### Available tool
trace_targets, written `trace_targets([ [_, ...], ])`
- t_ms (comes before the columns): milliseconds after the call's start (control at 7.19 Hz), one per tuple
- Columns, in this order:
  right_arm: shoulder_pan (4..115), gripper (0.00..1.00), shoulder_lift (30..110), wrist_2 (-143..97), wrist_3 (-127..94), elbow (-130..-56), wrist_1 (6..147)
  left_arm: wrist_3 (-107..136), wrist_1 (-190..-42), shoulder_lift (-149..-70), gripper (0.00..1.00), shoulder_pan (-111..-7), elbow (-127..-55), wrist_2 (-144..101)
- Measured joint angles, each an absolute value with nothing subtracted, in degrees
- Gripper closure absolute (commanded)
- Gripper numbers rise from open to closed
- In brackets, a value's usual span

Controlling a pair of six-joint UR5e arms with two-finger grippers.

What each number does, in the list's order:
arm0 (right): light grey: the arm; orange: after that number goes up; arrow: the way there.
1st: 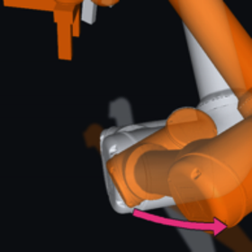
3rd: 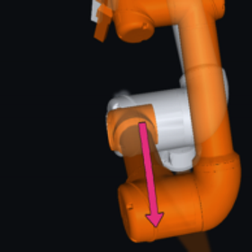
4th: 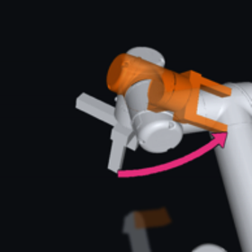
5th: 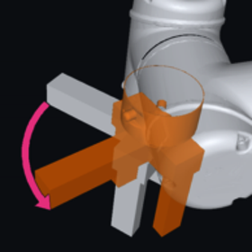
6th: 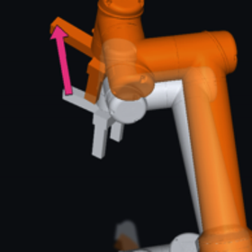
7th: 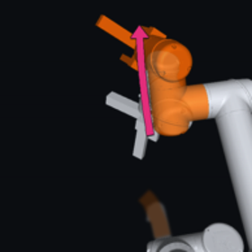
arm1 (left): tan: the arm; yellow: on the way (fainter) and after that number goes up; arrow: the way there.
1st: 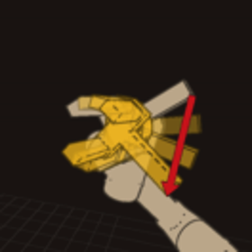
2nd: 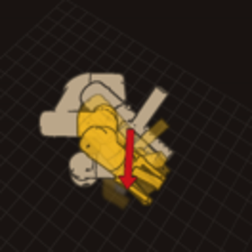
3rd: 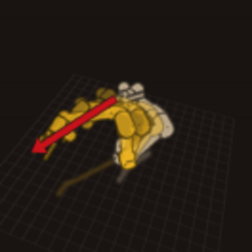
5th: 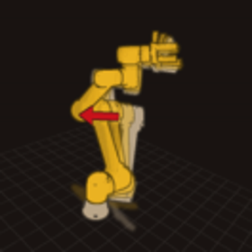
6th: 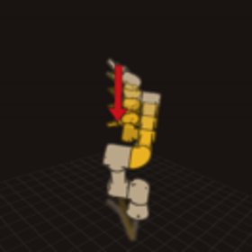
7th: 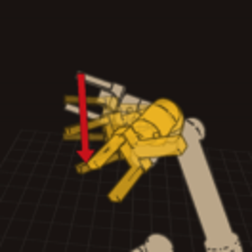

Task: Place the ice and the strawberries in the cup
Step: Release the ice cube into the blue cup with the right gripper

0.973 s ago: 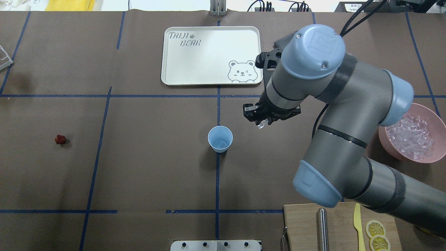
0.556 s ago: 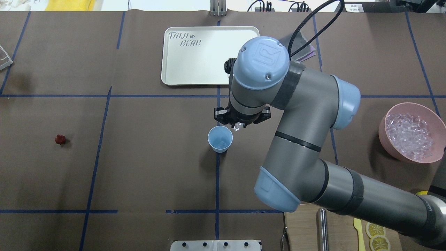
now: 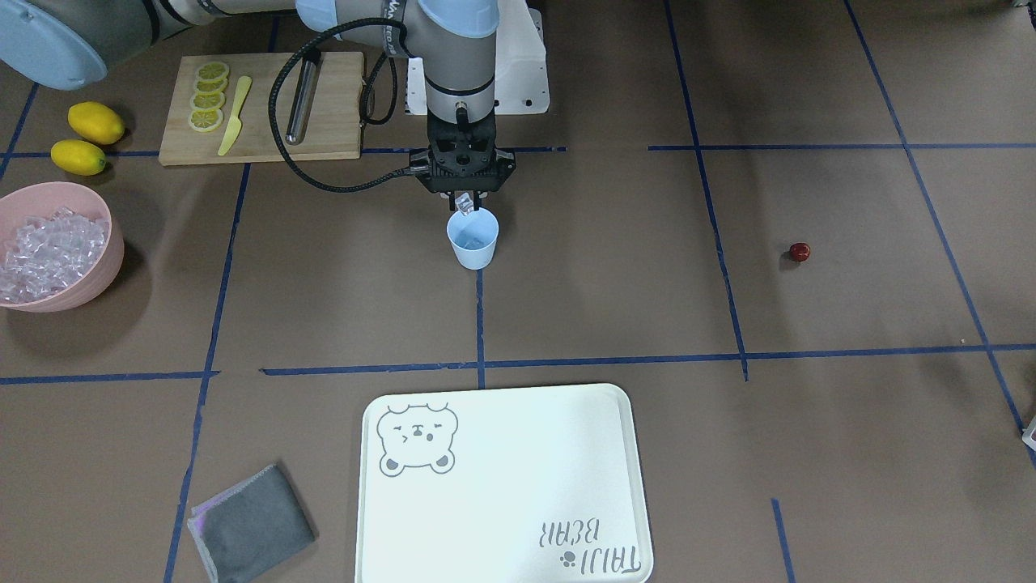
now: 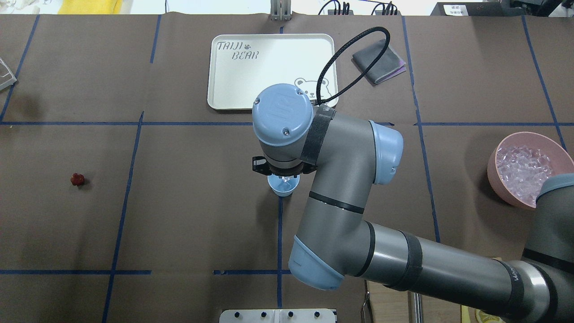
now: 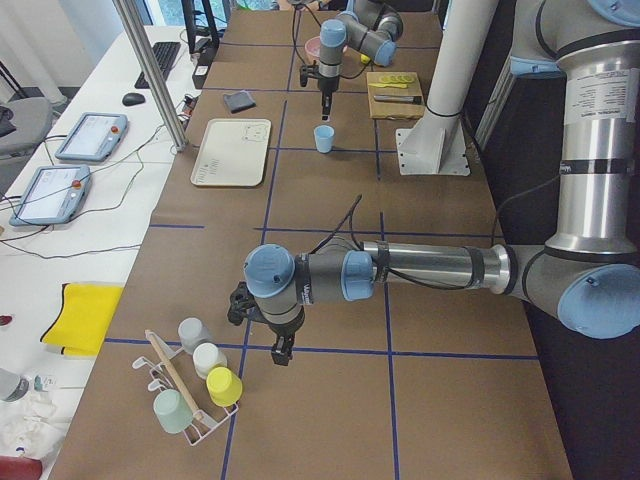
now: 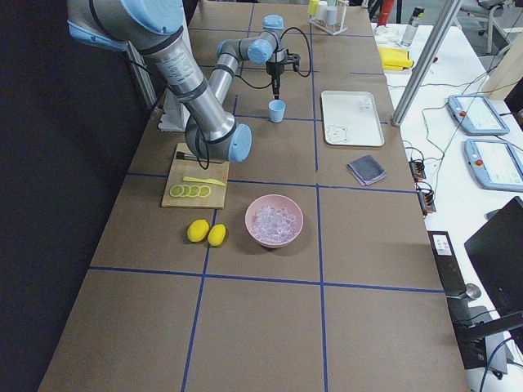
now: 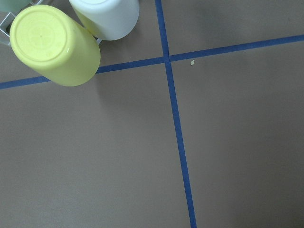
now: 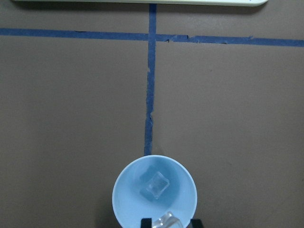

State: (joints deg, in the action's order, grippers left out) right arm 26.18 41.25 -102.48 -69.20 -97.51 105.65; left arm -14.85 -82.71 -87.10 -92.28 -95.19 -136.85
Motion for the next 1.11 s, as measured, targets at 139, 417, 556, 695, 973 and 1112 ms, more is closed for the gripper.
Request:
trace_targets([
  [139, 25.8, 0.94, 41.12, -102.15, -69.27, -96.55, 105.57, -14.85, -82.7, -87.1, 0.0, -92.29, -95.19, -136.85],
  [417, 25.62, 0.85, 41.03, -101.98, -69.1, -95.59, 105.48, -14.85, -82.71, -87.1, 0.0, -92.29, -95.19, -136.85],
  [556, 25.59, 0.82, 40.96, -101.96, -68.88, -95.49, 105.47, -14.85, -82.71, -87.1, 0.0, -92.29, -95.18, -136.85],
  [695, 25.59, 0.42, 40.88, -101.96, -68.72, -95.47, 105.45, -14.85, -82.71, -87.1, 0.0, -92.28, -95.19, -136.85],
  [973, 25.65, 0.11, 40.86, -101.56, -68.42, -95.46, 104.62, -14.85, -82.7, -87.1, 0.0, -92.29, -95.19, -136.85],
  [1112, 25.66, 0.1, 40.86, -100.92, -68.35, -95.47, 104.38, -14.85, -82.71, -87.1, 0.0, -92.29, -95.19, -136.84],
])
